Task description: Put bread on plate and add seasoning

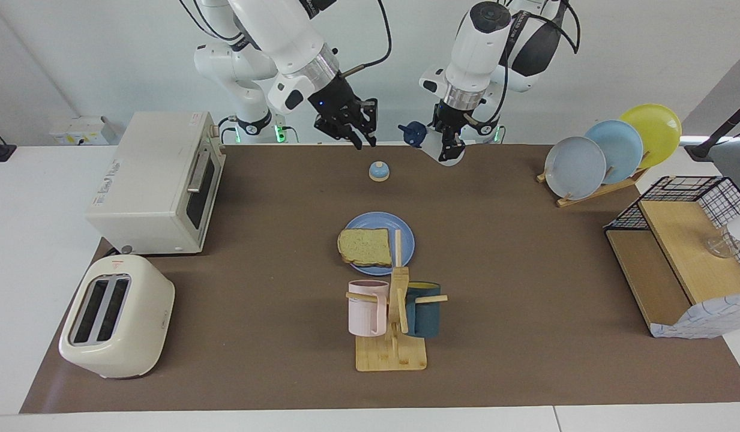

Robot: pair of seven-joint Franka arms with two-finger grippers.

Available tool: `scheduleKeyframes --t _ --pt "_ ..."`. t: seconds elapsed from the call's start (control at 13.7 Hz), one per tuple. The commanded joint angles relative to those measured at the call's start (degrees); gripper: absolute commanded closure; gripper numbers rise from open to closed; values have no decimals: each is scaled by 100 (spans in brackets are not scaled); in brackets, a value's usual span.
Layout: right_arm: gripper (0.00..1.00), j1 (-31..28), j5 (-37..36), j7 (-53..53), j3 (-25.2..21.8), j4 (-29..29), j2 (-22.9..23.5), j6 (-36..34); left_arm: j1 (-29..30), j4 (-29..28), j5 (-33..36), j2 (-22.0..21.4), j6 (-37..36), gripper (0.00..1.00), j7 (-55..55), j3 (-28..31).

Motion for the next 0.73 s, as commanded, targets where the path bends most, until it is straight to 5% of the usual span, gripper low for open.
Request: scheduleKeyframes --t 0.0,0.29,0.66 --pt "0 -59 -932 -1372 -798 123 -49 -816 82 -46 181 -61 65 100 65 22" --pt "0 -94 -1313 -3117 -2566 290 -14 -1661 29 295 1155 447 180 100 -268 -4" --pt "0 -59 -1629 -3119 -2578 290 -14 -1777 -365 1754 2113 2178 -522 100 -962 -285"
